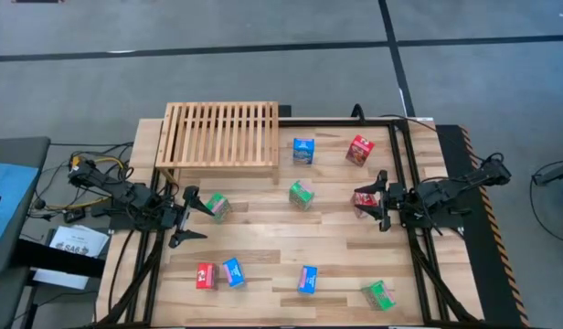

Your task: Stack cereal on shelf

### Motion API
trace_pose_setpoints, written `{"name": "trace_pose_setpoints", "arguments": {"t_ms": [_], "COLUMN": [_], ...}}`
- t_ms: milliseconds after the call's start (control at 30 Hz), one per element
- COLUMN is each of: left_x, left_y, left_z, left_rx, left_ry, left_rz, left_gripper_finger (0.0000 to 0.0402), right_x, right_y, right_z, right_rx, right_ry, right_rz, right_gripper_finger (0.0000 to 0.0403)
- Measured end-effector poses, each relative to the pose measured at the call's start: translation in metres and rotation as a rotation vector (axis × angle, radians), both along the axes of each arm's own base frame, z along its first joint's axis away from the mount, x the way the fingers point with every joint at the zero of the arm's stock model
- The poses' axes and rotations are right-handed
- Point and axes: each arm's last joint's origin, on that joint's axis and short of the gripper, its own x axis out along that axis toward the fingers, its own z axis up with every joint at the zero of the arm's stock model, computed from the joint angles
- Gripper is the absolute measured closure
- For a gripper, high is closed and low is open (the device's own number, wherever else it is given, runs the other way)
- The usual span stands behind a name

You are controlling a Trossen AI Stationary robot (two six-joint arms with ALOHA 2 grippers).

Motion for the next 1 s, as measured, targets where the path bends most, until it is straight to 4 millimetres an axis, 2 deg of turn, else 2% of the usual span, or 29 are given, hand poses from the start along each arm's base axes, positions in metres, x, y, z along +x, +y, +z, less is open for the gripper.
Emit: {"name": "trace_pose_setpoints", "arguments": {"t_ms": [333,600,800,1000], "left_x": [0.0,0.0,0.0,0.0], "left_y": [0.0,0.0,0.0,0.0], "left_z": [0.0,0.0,0.0,0.0], "left_rx": [0.0,0.015,0.046,0.009], "left_ry": [0.0,-0.004,-0.013,-0.003], "left_rz": [0.0,0.001,0.001,0.0], "left_gripper_finger": [0.0084,0.0084,0.0084,0.0084], "right_x": [0.0,0.0,0.0,-0.001], "right_y": [0.0,0.0,0.0,0.0], "right_z": [0.001,0.004,0.008,0.012], "right_rx": [0.013,0.152,0.344,0.366], "right_ry": [-0.01,-0.057,-0.108,-0.152], "right_rz": [0.0,0.002,0.01,0.017], "right_gripper_finger": [0.0147,0.0147,0.0147,0.0147]}}
